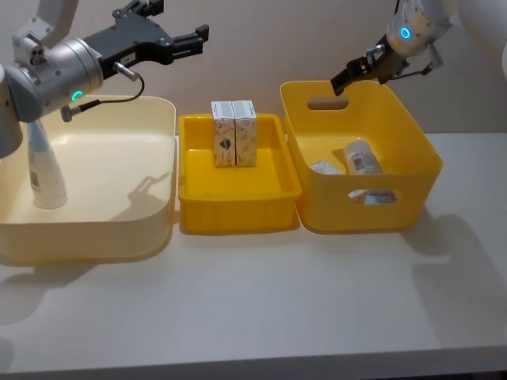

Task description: Bimanual collaborative sorting of washing and personal care products

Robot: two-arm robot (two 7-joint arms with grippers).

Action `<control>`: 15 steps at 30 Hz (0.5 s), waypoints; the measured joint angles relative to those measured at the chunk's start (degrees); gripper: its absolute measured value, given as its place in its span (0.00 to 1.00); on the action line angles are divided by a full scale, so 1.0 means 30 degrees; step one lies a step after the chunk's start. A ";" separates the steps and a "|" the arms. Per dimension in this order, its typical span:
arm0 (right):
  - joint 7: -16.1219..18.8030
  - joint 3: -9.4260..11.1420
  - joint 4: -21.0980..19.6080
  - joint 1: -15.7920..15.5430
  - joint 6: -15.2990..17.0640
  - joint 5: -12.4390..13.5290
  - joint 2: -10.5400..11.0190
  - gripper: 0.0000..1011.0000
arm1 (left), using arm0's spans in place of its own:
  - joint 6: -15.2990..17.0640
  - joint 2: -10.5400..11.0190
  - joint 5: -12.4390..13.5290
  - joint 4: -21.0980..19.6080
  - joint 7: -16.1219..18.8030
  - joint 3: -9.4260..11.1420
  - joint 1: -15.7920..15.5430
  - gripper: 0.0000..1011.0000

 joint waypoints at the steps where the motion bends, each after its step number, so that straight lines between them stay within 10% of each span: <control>1: 0.0002 0.0000 0.0002 0.0001 0.0000 0.0000 0.0000 0.99 | 0.0000 0.0000 0.0000 0.0000 0.0000 0.0000 0.0000 0.99; 15: 0.0005 -0.0130 0.0029 0.0015 0.0000 0.0117 0.0003 0.99 | 0.0001 -0.0001 -0.0001 0.0000 0.0000 0.0000 0.0001 0.99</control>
